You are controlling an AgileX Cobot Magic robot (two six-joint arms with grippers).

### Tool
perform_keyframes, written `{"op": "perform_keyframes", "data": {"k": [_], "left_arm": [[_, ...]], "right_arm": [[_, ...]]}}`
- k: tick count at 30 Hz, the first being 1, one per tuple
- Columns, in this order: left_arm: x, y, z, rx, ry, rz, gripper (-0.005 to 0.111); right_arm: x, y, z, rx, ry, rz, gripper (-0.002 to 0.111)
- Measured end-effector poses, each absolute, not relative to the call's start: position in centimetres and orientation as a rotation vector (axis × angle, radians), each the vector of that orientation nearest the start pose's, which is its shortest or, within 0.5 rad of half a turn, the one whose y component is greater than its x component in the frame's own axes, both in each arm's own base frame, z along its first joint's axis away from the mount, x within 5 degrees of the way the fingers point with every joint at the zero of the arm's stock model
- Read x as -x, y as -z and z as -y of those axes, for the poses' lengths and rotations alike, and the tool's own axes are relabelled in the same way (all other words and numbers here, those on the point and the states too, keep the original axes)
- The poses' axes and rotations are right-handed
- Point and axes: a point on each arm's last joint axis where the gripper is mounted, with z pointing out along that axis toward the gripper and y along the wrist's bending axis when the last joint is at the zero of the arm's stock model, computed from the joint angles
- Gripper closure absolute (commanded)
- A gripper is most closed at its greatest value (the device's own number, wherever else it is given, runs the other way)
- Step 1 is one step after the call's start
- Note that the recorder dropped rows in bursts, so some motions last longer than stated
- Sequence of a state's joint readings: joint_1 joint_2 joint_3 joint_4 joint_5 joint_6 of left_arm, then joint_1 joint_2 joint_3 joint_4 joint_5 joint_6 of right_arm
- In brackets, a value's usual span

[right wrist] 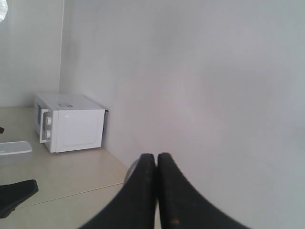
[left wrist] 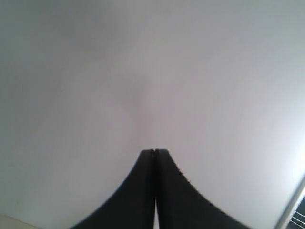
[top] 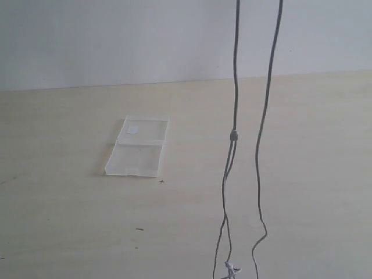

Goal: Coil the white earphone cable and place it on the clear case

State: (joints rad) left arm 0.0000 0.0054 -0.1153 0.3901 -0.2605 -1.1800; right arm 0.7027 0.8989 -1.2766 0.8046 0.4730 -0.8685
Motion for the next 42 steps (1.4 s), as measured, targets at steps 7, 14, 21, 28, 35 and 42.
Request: {"op": "perform_keyframes", "data": {"k": [7,14,21,28,35,42], "left_arm": [[-5.0,-31.1,2.5,0.203,0.808,-1.243,0.107],[-9.1,-32.4,5.5,-0.093,0.940,-1.594,0.107],[-12.7,-32.4,6.4,-0.169,1.047,-1.727,0.107],[-13.9,-31.9,7.4,-0.357,1.133,-1.707,0.097],[-14.6,-31.0,7.9,-0.496,1.145,-1.708,0.054],[-14.1,-31.0,8.5,-0.724,1.164,-1.589,0.054]], "right_arm": [[-9.8,-51.1,-12.3,0.837,-0.730,-1.233,0.108],[-9.6,-51.3,-12.1,0.820,-0.740,-1.224,0.108],[-9.5,-51.4,-12.1,0.802,-0.776,-1.225,0.108],[-9.6,-51.7,-12.0,0.763,-0.803,-1.218,0.108],[-9.5,-52.1,-12.0,0.730,-0.833,-1.188,0.108],[-10.3,-51.8,-13.0,0.743,-0.874,-1.193,0.108]]}}
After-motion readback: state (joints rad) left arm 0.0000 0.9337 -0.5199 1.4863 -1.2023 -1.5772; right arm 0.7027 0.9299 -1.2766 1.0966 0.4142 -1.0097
